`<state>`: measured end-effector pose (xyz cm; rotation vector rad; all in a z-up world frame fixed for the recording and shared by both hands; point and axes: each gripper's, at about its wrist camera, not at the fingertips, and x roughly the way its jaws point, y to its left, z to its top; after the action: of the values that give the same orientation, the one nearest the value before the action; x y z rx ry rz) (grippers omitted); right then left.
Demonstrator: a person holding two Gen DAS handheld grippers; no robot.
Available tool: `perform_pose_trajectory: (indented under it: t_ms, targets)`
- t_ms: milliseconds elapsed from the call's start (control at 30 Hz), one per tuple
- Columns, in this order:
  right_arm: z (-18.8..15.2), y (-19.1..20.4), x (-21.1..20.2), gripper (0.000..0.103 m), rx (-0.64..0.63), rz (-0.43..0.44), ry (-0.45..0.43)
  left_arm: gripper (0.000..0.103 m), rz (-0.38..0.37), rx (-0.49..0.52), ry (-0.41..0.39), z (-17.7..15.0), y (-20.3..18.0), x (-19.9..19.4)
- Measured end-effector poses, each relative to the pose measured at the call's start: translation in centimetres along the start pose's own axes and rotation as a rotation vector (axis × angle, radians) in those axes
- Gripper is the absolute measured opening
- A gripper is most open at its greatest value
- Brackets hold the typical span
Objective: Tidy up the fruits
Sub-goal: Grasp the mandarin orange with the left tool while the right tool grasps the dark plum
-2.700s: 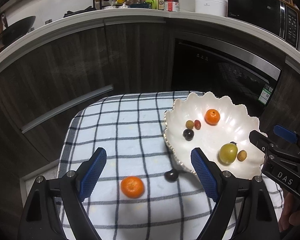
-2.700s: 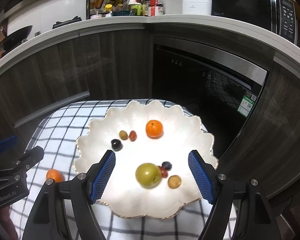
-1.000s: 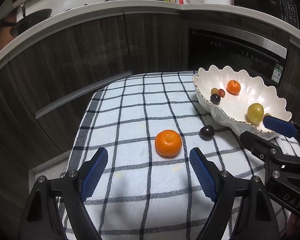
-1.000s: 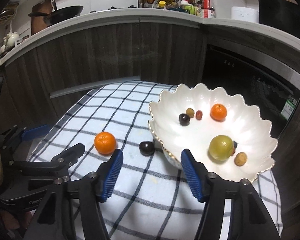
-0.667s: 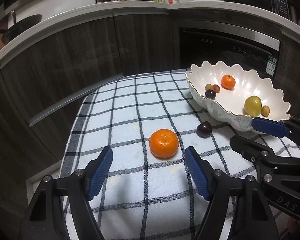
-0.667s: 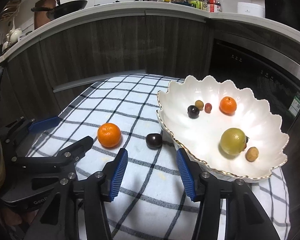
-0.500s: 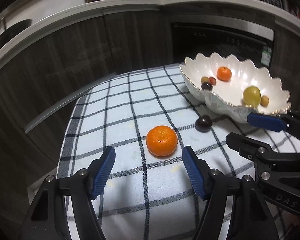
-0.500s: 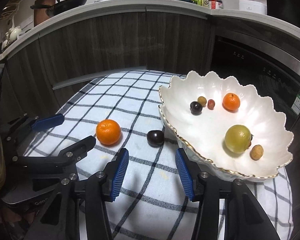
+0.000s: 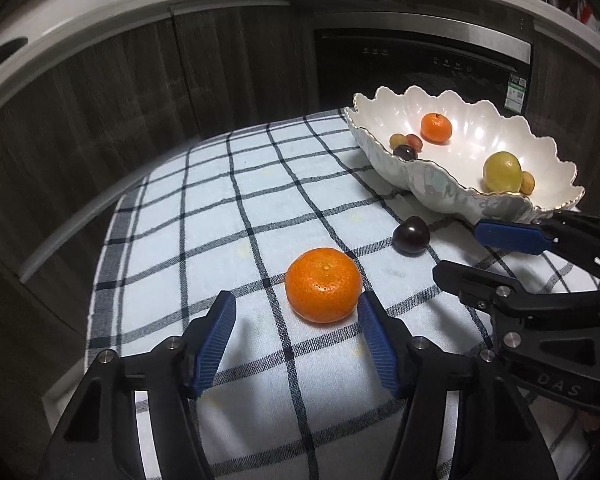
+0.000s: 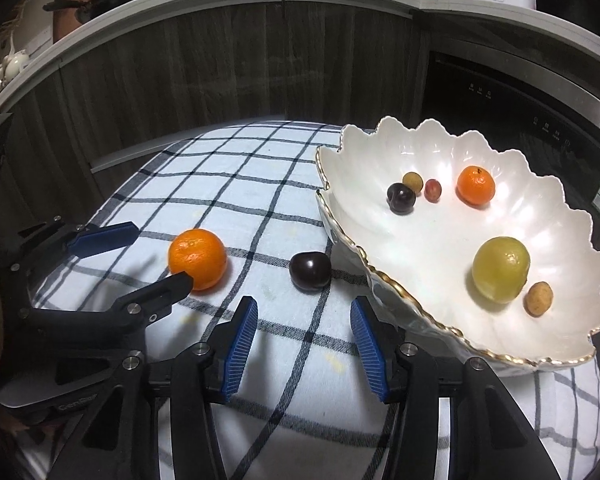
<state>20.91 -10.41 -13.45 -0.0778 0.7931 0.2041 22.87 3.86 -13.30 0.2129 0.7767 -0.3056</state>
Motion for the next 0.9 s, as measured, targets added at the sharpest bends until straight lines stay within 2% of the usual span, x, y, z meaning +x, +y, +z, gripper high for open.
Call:
perform_pose_trajectory:
  t_ms: [100, 200, 567, 900]
  targets:
    - [0.1, 0.0, 0.7, 0.048, 0.008, -0.003, 0.012, 0.062, -0.047, -0.012, 0.000, 0.1, 0.3, 0.2]
    - [0.2, 0.0, 1.4, 0.046, 0.016, -0.009, 0.023, 0.061, -0.085, 0.019, 0.003, 0.2, -0.1, 0.3]
    - [0.5, -0.3, 3.3, 0.043, 0.073, 0.003, 0.096, 0.060, -0.103, 0.060, 0.053, 0.9, 0.3, 1.9]
    - [0.9, -0.2, 3.9, 0.043, 0.143, -0.071, 0.115, 0.058, -0.174, 0.115, 0.076, 1.3, 0.9, 2.5]
